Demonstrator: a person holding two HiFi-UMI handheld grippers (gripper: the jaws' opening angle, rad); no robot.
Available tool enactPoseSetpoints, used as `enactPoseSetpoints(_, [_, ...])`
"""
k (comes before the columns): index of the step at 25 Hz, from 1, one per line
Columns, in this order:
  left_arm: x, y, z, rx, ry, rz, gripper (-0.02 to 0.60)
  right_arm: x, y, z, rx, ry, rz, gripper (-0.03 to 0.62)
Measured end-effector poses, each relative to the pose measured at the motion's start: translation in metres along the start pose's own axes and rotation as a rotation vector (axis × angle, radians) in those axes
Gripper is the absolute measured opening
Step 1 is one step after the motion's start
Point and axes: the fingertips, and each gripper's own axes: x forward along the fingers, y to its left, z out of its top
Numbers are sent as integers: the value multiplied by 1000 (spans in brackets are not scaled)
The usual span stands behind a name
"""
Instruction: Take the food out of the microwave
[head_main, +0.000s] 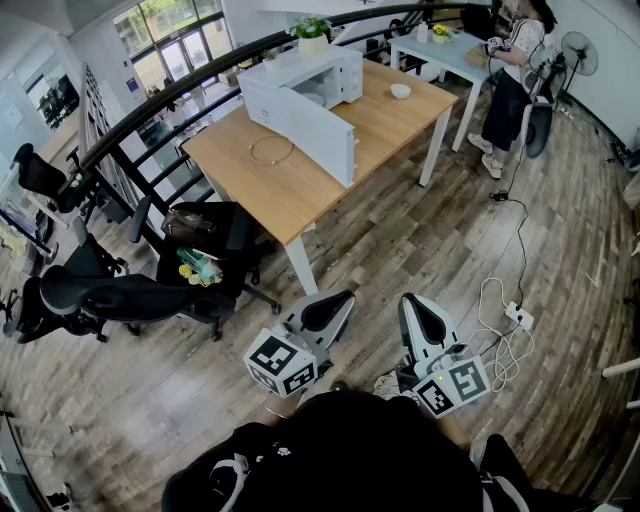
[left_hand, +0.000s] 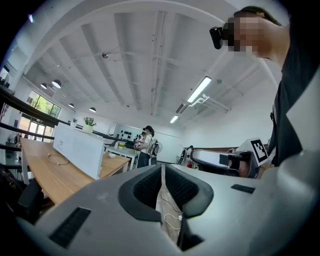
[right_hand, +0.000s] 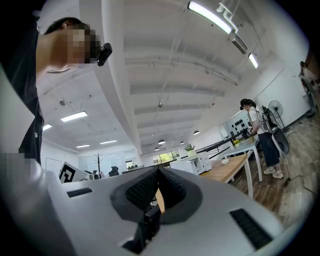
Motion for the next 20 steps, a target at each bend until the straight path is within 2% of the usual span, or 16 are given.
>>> enactPoseSetpoints(11, [-3,10,-6,-21,11,3,32,4,0,-4,18,0,-22,0])
enactPoseSetpoints(20, [18,14,-14,-50,37,-8,32,7,-21,-8,84,2,-24,0])
